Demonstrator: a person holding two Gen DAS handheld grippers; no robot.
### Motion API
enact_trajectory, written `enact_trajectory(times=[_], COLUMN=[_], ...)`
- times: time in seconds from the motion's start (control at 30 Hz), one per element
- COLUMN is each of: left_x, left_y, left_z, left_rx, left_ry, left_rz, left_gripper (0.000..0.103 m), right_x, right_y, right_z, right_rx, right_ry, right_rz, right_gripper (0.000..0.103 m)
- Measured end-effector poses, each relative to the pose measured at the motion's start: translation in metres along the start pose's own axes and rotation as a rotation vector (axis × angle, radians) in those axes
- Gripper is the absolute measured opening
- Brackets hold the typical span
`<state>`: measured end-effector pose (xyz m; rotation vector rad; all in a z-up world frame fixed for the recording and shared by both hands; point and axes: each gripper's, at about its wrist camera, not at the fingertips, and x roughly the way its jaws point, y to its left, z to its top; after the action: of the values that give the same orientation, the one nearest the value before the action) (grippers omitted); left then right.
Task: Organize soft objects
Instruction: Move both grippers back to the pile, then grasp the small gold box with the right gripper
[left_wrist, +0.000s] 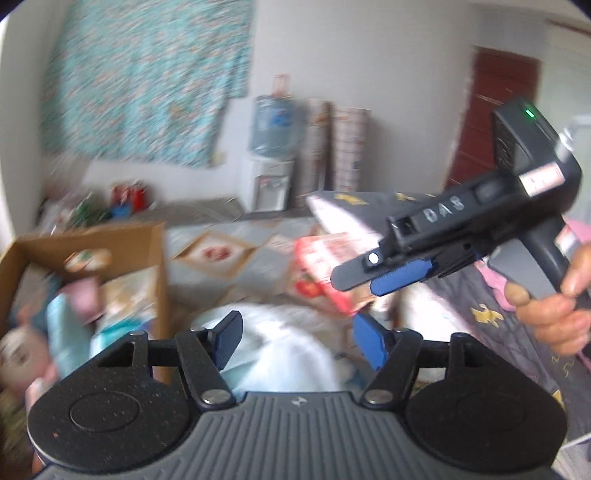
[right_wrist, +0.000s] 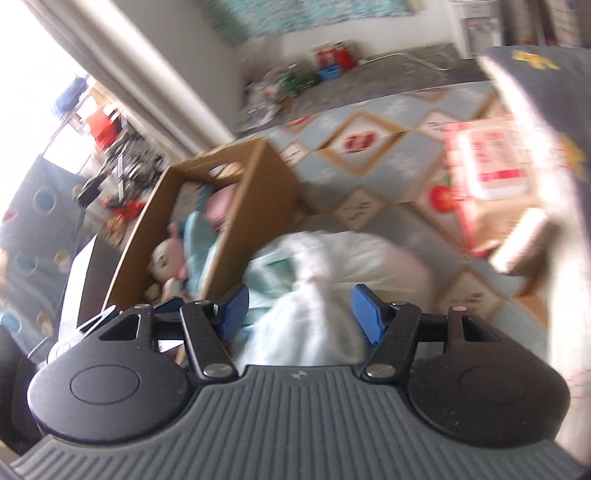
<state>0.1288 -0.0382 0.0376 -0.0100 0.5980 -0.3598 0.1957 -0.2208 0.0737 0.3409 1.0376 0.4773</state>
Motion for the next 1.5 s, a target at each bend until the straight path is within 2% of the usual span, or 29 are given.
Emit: enact_trajectory(times=[0.17,0.3,0.57,0.87,1.0,1.03,1.17,1.27,1.5], left_x=[0.058,0.108,0.189,0.245,0.253,0.252,0.247,0.235,0.162], left_y=[-0.064,-0.099,-0.121,-0.135,-0.139,-0.141,-0.147,-0.151,-0.155], left_z=[0.000,0.002,0.003,0.002,-0.001,-0.001,-0.002,0.000,0.017], left_rx=[0.130,0.200,0.249,0.289,0.274,0.277,0.277,0.267,0.283], left_ry=[-0.028,-0.008,0.065,0.163,0.188,0.182,0.170,0.153,0.062], left_rz=[-0.028,-0.033,-0.027,0.012,0.001,0.013,0.019,0.021,0.025], left_gripper=[0.068,0.066,0.053,0.049,0.032,0.031,0.026,0.025,0.025], right_x=[-0.021,-0.018,0.021,0.060,0.065,0.066,0.063,0.053,-0.007], right_y=[-0.072,-0.125,-0.196,-0.225,-0.232,-0.234,-0.236,-0.227,-0.176], right_z=[0.003,0.010,0.027,0.037,0.036,0.035,0.032,0.029,0.017], right_rx=[0.098,0.172,0.300,0.370,0.396,0.402,0.419,0.404,0.333], right_ry=[-0.061,-0.077,-0.043,0.002,0.006,0.007,-0.004,-0.025,-0.096], right_rz=[-0.071,-0.090,-0.058,-0.043,-0.036,-0.038,-0.022,-0.023,0.029], right_gripper=[0.062,0.062,0.059,0.054,0.048,0.046,0.036,0.034,0.034])
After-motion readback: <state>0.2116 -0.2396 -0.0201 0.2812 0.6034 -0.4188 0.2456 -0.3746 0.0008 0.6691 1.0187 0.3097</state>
